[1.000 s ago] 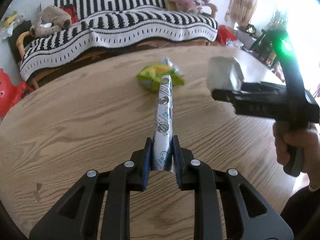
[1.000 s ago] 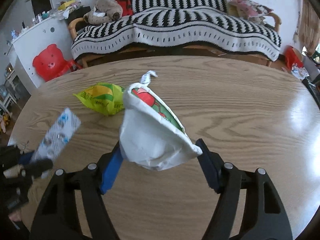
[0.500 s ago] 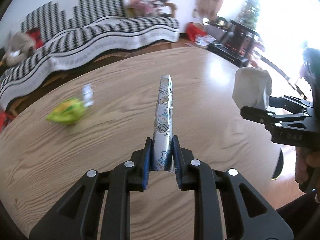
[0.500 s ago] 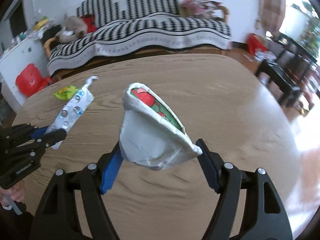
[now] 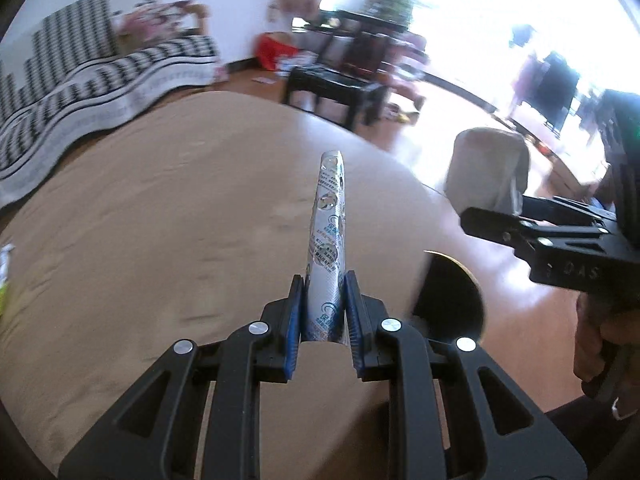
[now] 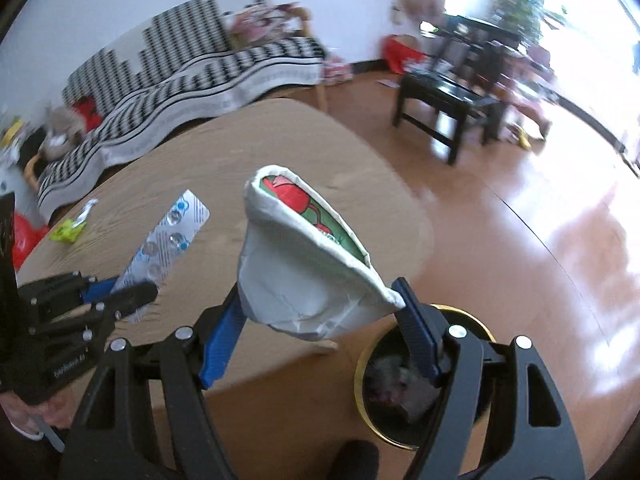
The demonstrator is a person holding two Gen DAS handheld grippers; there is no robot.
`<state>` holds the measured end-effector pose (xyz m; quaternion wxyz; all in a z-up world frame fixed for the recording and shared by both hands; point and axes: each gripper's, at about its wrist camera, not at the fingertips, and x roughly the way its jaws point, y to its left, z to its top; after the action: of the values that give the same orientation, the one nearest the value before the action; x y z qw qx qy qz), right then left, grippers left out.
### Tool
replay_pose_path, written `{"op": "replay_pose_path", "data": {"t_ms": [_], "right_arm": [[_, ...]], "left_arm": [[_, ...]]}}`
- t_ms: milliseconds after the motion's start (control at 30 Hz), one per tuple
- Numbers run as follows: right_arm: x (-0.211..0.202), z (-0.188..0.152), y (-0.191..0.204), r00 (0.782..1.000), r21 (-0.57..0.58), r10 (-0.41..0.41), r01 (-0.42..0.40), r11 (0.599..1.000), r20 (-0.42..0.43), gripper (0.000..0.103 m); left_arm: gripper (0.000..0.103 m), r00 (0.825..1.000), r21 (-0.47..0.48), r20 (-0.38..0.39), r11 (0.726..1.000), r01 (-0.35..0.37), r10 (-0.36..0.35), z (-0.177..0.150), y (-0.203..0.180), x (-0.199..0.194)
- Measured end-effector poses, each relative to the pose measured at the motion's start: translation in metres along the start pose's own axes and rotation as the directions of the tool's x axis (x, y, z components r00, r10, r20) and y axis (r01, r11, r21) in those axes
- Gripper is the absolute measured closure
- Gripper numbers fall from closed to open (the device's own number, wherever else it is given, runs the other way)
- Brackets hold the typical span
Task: Collect trash
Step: 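Carry the wrapper strip and chip bag over the bin and open both tools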
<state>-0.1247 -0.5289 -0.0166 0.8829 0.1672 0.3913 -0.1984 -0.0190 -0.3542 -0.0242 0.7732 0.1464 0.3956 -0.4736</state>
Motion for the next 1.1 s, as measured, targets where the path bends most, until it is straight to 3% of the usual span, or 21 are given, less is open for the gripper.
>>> {"op": "replay_pose_path", "data": {"t_ms": [267, 433, 767, 1100], "right_arm": [[-0.017, -0.035, -0.102, 0.997, 0.140, -0.072, 0.076, 0.987, -0.032, 0.032], [-0.017, -0.056, -0.140, 0.994, 0.206, -0.076, 0.090, 0.974, -0.073, 0.032], [-0.013, -0.066, -0.149, 0.992, 0.228, -0.071, 0.094, 0.969, -0.108, 0.032], [-0.010, -0.062, -0.150, 0.991, 0.225, -0.071, 0.094, 0.970, -0.110, 0.032]], "left_arm": [[0.083, 0.990, 0.111, -0.072, 0.985, 0.132, -0.125, -0.010, -0.097, 0.052], [0.083, 0.982, 0.136, -0.114, 0.976, 0.168, -0.153, -0.013, -0.123, 0.077], [0.083, 0.971, 0.150, -0.163, 0.968, 0.199, -0.175, -0.012, -0.138, 0.104], [0.082, 0.973, 0.144, -0.160, 0.971, 0.191, -0.168, -0.010, -0.141, 0.108]]}}
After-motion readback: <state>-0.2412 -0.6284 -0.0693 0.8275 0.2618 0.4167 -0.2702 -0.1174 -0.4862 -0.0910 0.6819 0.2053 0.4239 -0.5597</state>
